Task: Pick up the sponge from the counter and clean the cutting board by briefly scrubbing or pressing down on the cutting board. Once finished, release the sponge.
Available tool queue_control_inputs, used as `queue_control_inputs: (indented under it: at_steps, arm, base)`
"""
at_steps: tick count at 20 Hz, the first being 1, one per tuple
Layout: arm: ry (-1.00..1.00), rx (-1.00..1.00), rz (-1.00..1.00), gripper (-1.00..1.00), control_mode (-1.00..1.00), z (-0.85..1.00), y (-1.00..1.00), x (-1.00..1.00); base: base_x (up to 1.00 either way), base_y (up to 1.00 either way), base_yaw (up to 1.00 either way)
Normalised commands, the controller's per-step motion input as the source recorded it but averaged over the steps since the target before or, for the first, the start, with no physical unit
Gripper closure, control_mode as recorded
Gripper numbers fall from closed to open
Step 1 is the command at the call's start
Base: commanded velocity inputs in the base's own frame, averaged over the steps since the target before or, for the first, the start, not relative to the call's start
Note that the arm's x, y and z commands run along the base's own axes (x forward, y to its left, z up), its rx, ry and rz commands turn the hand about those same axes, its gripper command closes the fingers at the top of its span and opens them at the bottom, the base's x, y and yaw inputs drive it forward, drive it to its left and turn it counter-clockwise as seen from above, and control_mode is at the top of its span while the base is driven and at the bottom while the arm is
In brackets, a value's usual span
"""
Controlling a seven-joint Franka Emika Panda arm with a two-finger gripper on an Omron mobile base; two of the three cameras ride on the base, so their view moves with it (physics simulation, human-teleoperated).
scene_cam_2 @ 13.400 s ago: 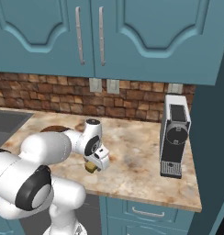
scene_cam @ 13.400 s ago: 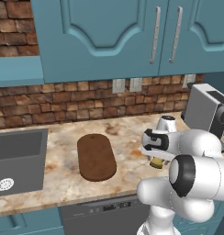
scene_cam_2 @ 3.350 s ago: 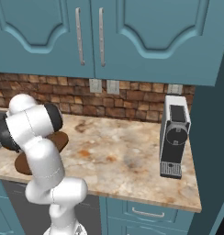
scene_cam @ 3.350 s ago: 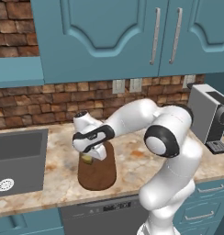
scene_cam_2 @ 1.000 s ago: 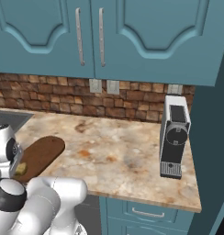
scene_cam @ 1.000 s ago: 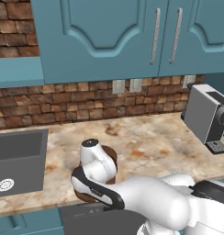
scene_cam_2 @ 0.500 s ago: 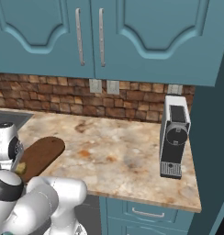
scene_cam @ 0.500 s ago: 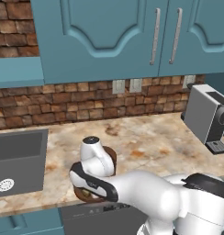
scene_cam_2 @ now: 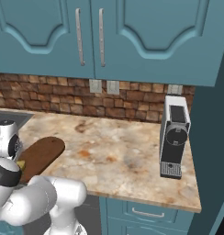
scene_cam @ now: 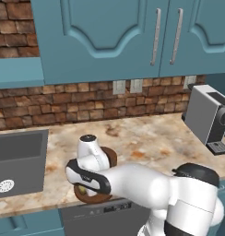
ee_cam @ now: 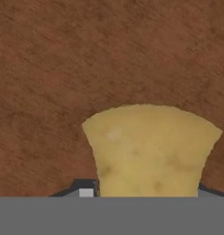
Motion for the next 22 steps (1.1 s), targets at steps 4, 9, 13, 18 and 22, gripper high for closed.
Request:
queue_control_inputs:
  at_steps: [4, 9, 13, 18, 22]
  arm:
    - [0.00, 0.03, -0.02, 1.00, -1.00, -0.33, 0.26, 0.19]
    - [0.00, 0.01, -0.02, 1.00, -1.00, -0.39, -0.16, 0.41]
    - [0.00, 0.00, -0.02, 1.00, -1.00, -0.51, -0.65, 0.58]
    - [0.00, 0.00, -0.02, 1.00, -1.00, -0.65, -0.82, 0.64]
    - [0.00, 0.00, -0.03, 1.00, -1.00, -0.74, -0.97, 0.61]
  base:
    - [0.00, 0.00, 0.00]
    - [0.00, 0.00, 0.00]
    - [0.00, 0.00, 0.00]
    - [0.00, 0.00, 0.00]
    - [0.00, 0.00, 0.00]
